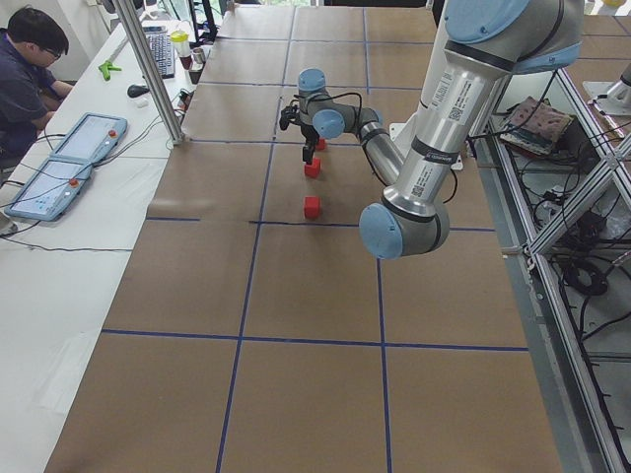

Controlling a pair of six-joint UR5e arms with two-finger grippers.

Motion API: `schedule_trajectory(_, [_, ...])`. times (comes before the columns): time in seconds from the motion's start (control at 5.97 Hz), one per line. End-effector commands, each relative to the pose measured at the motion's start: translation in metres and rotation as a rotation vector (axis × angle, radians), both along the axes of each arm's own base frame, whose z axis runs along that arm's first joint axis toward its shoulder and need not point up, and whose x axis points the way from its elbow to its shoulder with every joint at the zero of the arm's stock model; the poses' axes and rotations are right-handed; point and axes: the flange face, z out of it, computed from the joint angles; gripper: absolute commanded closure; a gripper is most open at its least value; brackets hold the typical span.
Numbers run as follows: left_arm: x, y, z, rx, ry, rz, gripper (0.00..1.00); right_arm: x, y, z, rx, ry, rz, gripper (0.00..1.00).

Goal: Form red blocks into L shape at center
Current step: 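Lower the left gripper onto the nearer-center red cube and grasp it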

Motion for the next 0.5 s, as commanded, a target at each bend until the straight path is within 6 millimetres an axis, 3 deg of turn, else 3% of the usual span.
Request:
schedule_trajectory(0.0, [0.047,-0.004,-0.003,-0.044,-0.039,-0.036,0.0,0.0,0.0,0.0,0.0,0.0,0.0,0.0])
schedule_trajectory(0.34, [0.06,-0.004,0.009,-0.019,-0.08,-0.067,0.0,0.0,0.0,0.001,-0.002,0.0,0.0,0.0])
